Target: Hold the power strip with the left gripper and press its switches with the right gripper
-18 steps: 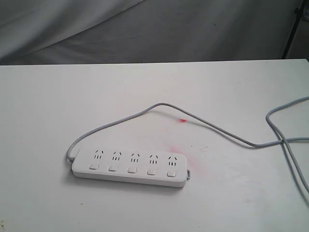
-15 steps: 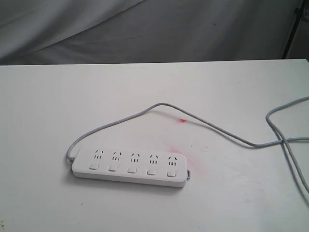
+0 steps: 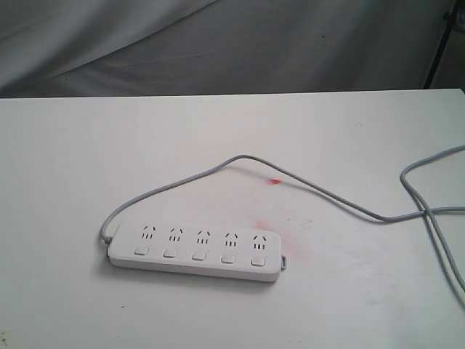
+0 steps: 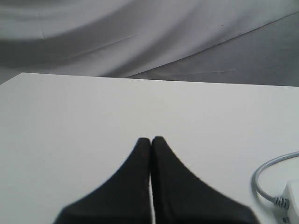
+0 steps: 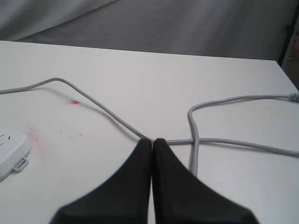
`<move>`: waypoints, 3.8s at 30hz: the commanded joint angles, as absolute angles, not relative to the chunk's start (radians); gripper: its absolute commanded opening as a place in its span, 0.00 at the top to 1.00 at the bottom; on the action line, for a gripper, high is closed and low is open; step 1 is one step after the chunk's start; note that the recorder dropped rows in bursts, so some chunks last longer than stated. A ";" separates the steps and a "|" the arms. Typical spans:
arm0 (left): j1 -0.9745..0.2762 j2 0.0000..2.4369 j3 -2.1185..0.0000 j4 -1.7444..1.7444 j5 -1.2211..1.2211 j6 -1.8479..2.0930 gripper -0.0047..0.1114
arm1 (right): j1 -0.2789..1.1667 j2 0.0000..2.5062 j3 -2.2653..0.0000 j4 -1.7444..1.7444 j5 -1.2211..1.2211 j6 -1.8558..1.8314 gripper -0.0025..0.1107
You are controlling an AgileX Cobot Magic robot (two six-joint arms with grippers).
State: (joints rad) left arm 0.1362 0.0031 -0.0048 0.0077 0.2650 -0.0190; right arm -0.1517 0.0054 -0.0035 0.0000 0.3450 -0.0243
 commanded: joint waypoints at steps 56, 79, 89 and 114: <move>0.140 0.000 -0.240 0.000 0.426 -0.021 0.96 | -0.149 0.000 0.000 -0.009 0.343 -0.025 0.98; 0.140 0.423 -0.610 0.000 0.426 -0.021 0.96 | -0.149 0.000 0.000 -0.009 0.343 -0.025 0.98; 0.140 0.572 -0.817 -0.087 0.426 -0.021 0.96 | -0.149 0.000 0.000 -0.009 0.343 -0.025 0.98; 0.140 0.892 -1.100 -0.102 0.426 -0.021 0.96 | -0.149 0.000 0.000 -0.009 0.343 -0.025 0.98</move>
State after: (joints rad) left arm 0.1362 0.8750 -1.0945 -0.0946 0.4249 -0.0172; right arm -0.1517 0.0054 -0.0035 0.0000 0.3450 -0.0243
